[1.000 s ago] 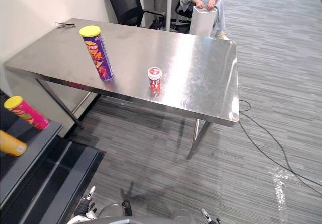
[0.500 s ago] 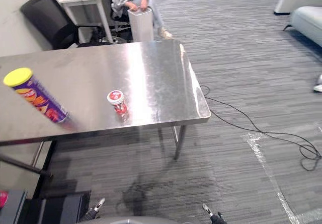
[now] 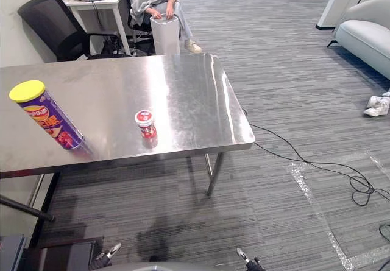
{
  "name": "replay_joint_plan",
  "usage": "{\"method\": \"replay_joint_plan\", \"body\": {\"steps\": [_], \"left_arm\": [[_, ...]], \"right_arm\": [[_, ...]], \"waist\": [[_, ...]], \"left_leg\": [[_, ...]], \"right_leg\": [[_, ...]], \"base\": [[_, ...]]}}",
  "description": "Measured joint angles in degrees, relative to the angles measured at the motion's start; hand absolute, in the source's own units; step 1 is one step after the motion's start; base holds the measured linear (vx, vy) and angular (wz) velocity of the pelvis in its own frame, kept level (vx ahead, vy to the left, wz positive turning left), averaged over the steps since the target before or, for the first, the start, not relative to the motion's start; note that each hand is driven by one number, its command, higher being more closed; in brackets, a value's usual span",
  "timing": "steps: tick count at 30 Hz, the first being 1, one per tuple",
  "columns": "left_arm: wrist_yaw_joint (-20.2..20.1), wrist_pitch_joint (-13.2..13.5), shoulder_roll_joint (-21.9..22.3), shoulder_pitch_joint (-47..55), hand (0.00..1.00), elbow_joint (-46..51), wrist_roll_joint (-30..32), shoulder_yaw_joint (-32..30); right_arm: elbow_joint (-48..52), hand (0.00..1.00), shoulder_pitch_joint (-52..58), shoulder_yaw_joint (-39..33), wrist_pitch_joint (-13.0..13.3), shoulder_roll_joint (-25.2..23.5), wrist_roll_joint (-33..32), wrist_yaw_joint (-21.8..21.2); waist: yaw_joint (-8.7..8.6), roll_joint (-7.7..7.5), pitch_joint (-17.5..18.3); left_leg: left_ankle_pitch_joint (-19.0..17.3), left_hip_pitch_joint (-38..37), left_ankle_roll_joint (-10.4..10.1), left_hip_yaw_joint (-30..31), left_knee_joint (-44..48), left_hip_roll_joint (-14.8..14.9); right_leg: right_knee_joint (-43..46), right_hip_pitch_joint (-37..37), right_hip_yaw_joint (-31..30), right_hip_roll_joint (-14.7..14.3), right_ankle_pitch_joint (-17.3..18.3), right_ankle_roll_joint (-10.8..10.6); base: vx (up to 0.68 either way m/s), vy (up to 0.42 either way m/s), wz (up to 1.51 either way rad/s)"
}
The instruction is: Put the gum and the chips on the shelf.
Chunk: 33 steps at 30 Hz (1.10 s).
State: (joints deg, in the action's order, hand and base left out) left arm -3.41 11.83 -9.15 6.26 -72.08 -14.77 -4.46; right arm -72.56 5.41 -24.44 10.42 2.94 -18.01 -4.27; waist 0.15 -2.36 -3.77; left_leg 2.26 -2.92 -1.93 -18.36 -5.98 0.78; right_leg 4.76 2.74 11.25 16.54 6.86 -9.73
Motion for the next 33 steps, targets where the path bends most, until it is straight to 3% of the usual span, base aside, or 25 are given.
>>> {"method": "replay_joint_plan", "body": {"steps": [2,3,5,6,13,27,29,33], "left_arm": [[0.53,-0.01,0.55,-0.08,0.0,-0.39,0.0,0.0],[0.61,-0.01,1.31,0.03,0.0,-0.62,0.0,0.01],[0.69,0.03,2.1,0.06,0.0,-0.72,0.0,0.02],[0.67,0.03,2.1,0.08,0.0,-0.73,-0.01,0.02],[0.66,-0.01,0.66,0.25,0.0,-1.13,0.28,0.15],[0.72,0.0,0.06,-0.49,0.0,-1.77,2.23,-0.38],[0.72,-0.01,0.0,-0.25,0.0,-1.18,2.34,-0.37],[0.65,0.1,0.13,0.72,0.0,1.3,2.04,-0.14]], "right_arm": [[-0.01,0.0,0.56,-0.65,0.0,0.9,0.02,0.03],[-0.06,0.0,0.87,-2.1,-0.02,1.41,0.07,0.08],[-0.29,0.0,1.68,-2.64,-0.08,2.0,0.08,0.14],[-0.41,0.0,1.74,-3.08,-0.23,1.94,0.1,0.13],[-1.01,0.0,0.01,-5.72,-0.23,0.89,0.53,0.16],[-1.74,0.0,-3.8,-11.95,-0.31,2.39,1.89,2.53],[2.07,0.0,-3.82,-12.53,-0.31,4.02,1.15,3.7],[22.23,0.0,-3.3,-10.66,0.31,7.62,2.0,8.31]], "waist": [[-0.06,0.77,-0.4],[-0.11,2.14,-0.24],[-0.21,3.37,0.17],[-0.21,3.48,0.11],[-0.04,1.46,0.34],[0.0,0.66,-0.38],[-0.04,0.71,-0.37],[-0.25,0.97,-0.26]], "left_leg": [[0.72,-0.13,-0.41,0.47,-0.03,1.02],[0.95,-0.16,-0.54,0.98,-0.03,1.54],[1.18,0.34,-0.96,1.79,-0.03,2.07],[1.39,0.94,-1.19,2.24,-0.03,2.47],[1.47,1.72,-1.4,3.36,-0.02,2.53],[0.09,-0.03,-2.55,3.51,-0.04,2.86],[-0.19,-0.03,-2.5,3.32,-0.04,2.79],[-0.68,0.12,-2.44,2.61,-0.03,2.71]], "right_leg": [[0.22,0.13,0.41,-0.99,0.23,-0.56],[-0.1,0.71,0.92,-1.49,0.23,-0.57],[-0.55,0.9,1.09,-2.29,0.23,-0.57],[-0.71,0.74,1.31,-2.83,0.23,-0.57],[-2.72,1.73,1.41,-3.55,-0.68,-0.27],[-4.64,4.56,1.89,-4.28,-0.26,1.43],[-4.65,4.42,1.64,-4.19,-0.15,1.61],[-4.6,3.73,0.85,-4.06,0.09,1.97]], "base": [[-0.14,-0.141,0.08],[-0.08,-0.095,0.14],[-0.05,-0.062,0.21],[-0.03,-0.054,0.21],[0.06,-0.016,0.09],[0.04,-0.01,0.01],[0.01,0.008,-0.06],[0.02,0.007,-0.08]]}}
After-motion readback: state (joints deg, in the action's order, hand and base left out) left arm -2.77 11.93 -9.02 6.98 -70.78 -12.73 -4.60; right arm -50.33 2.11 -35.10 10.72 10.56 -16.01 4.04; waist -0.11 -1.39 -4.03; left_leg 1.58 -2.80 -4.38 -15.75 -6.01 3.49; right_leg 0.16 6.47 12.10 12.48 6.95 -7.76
